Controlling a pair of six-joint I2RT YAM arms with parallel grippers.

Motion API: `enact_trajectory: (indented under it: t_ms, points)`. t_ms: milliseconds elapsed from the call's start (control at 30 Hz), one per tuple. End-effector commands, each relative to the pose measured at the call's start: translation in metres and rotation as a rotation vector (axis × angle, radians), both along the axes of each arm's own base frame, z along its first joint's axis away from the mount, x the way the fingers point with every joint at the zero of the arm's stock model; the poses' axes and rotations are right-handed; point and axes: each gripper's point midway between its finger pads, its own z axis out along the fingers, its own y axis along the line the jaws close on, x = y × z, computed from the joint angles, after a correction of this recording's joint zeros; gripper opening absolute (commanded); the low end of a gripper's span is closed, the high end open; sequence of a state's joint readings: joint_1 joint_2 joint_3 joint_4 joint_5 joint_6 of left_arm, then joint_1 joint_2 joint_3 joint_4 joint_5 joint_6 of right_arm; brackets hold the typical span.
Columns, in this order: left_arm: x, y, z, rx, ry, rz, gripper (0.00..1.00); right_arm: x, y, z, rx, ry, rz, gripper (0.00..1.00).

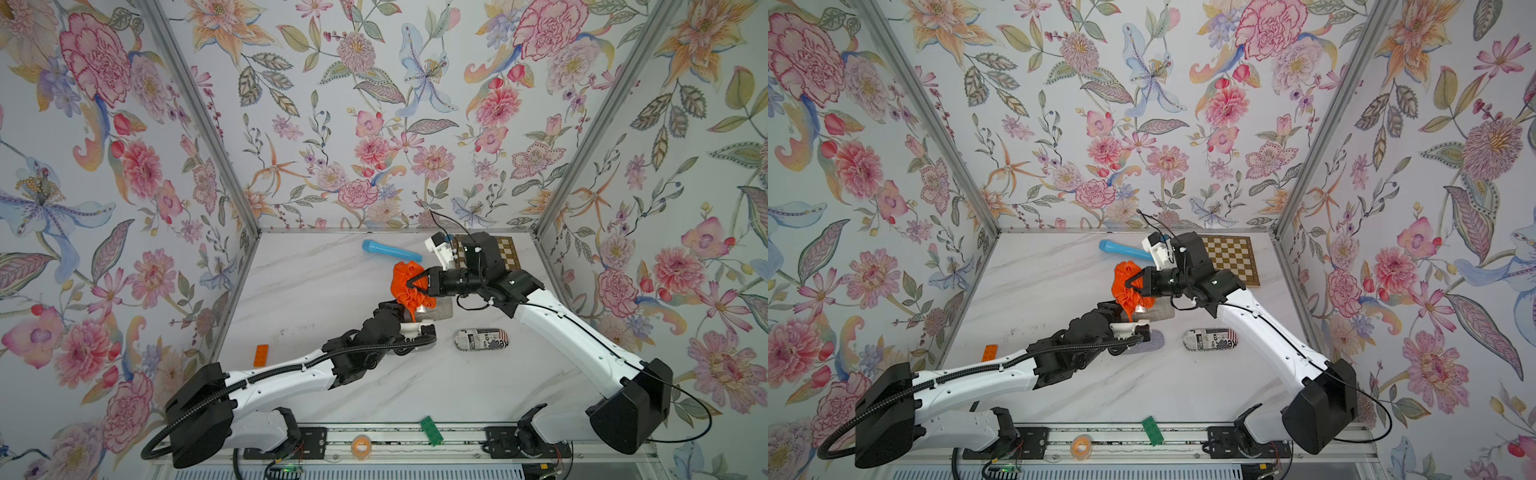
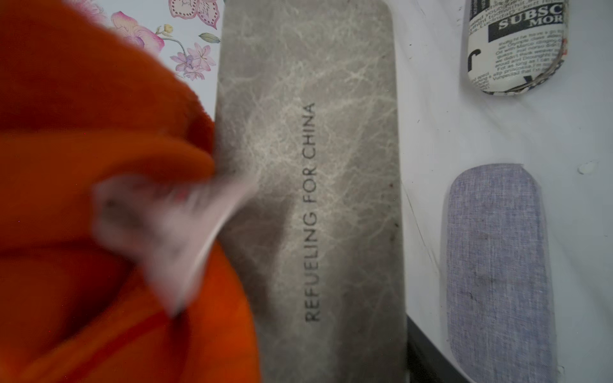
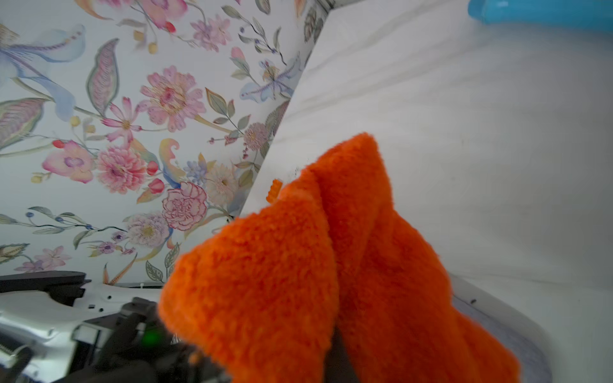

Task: Wipe the eyeglass case
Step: Wipe the dirt from the eyeglass case.

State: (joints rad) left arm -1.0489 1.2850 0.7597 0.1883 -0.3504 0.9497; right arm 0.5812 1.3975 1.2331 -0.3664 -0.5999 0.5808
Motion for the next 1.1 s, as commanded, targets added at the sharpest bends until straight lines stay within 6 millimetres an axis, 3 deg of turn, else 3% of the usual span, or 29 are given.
enact_trajectory:
  t_ms: [0, 100, 167, 233, 367, 467, 567, 667, 733, 800, 967, 1000, 1067]
  points:
    - [0.009, 0.003, 0.039, -0.108, -0.111, 0.064, 0.48, 0.001, -0.032, -0.014, 0.005, 0.063, -0.077, 0.00]
    - [0.004, 0.006, 0.046, -0.120, -0.126, 0.050, 0.48, 0.006, -0.072, -0.021, -0.021, 0.080, -0.163, 0.00]
    - [0.002, 0.005, 0.051, -0.128, -0.135, 0.040, 0.49, 0.008, -0.080, -0.023, -0.012, 0.097, -0.172, 0.00]
    - [0.003, 0.004, 0.055, -0.130, -0.146, 0.038, 0.49, 0.008, -0.068, -0.020, 0.008, 0.095, -0.147, 0.00]
    - [0.002, -0.001, 0.055, -0.119, -0.154, 0.019, 0.49, -0.001, -0.011, -0.009, 0.067, 0.094, -0.016, 0.00]
    - [0.003, 0.000, 0.052, -0.112, -0.154, 0.026, 0.49, -0.019, 0.021, -0.005, 0.085, 0.109, 0.096, 0.00]
    - [0.004, 0.005, 0.050, -0.119, -0.151, 0.046, 0.50, -0.023, 0.012, -0.011, 0.038, 0.116, 0.112, 0.00]
    - [0.003, 0.010, 0.049, -0.116, -0.150, 0.058, 0.50, -0.011, -0.030, -0.024, -0.031, 0.138, 0.034, 0.00]
    - [0.002, 0.012, 0.050, -0.120, -0.150, 0.062, 0.50, -0.007, -0.046, -0.030, -0.021, 0.166, -0.001, 0.00]
    - [0.003, 0.013, 0.052, -0.131, -0.147, 0.073, 0.50, -0.010, -0.043, -0.035, -0.023, 0.185, 0.010, 0.00]
    - [0.006, 0.012, 0.052, -0.135, -0.137, 0.087, 0.49, -0.028, 0.008, -0.026, 0.027, 0.136, 0.082, 0.00]
    - [0.006, 0.012, 0.053, -0.138, -0.137, 0.089, 0.49, -0.028, 0.008, -0.026, 0.024, 0.130, 0.082, 0.00]
    - [0.004, 0.014, 0.052, -0.138, -0.136, 0.090, 0.49, -0.019, -0.016, -0.032, -0.019, 0.133, 0.036, 0.00]
